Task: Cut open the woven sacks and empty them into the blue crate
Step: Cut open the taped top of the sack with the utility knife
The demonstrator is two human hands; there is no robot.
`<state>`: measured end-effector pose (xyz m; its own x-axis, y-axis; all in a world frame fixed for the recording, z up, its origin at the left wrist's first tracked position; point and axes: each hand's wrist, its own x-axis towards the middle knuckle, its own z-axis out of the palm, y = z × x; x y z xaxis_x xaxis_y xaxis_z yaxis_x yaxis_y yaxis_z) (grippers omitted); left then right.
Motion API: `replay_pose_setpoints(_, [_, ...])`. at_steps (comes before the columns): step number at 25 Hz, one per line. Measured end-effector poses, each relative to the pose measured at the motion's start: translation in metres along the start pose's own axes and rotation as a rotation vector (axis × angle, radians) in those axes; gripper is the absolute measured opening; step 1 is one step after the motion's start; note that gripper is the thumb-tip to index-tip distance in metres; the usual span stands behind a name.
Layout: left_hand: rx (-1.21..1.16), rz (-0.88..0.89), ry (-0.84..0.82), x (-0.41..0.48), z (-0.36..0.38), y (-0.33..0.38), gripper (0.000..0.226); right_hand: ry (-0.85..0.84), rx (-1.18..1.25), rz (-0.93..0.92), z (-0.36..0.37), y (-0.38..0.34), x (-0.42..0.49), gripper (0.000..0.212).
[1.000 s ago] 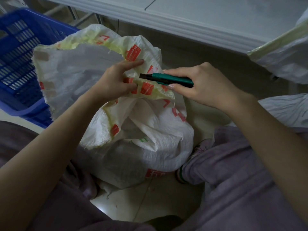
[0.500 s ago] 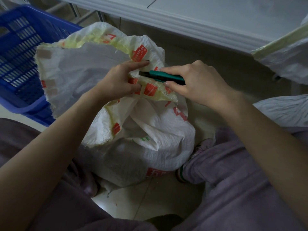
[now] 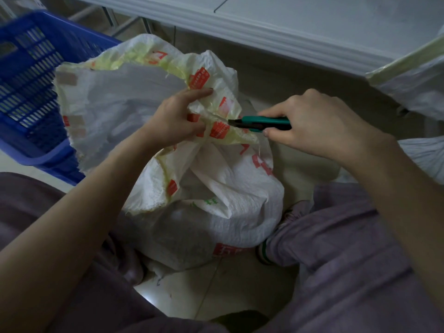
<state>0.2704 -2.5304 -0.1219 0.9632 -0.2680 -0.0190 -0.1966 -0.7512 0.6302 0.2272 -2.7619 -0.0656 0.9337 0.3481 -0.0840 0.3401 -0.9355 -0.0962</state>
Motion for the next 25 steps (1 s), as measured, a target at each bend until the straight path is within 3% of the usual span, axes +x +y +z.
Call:
replay_pose_setpoints(11, [-0.517,-0.063,0.042,-0.01,-0.003,0.007,0.059,0.091,0.015,-0.034,0.032,-0.017,0.011,0.036])
replay_pose_setpoints(15, [-0.601,-0.109,0.107,-0.015,-0.002,0.001,0.06,0.084,0.065,-0.033,0.06,-0.027,0.004,0.043])
replay_pose_setpoints(19, [-0.597,-0.102,0.134,-0.018,-0.009,-0.004,0.062,0.158,0.138,-0.052,0.071,-0.019,0.006,0.045])
replay_pose_setpoints(25, [-0.372,-0.086,0.043,-0.021,-0.015,-0.007,0.067,0.276,0.27,-0.063,0.052,0.006,0.003,0.04])
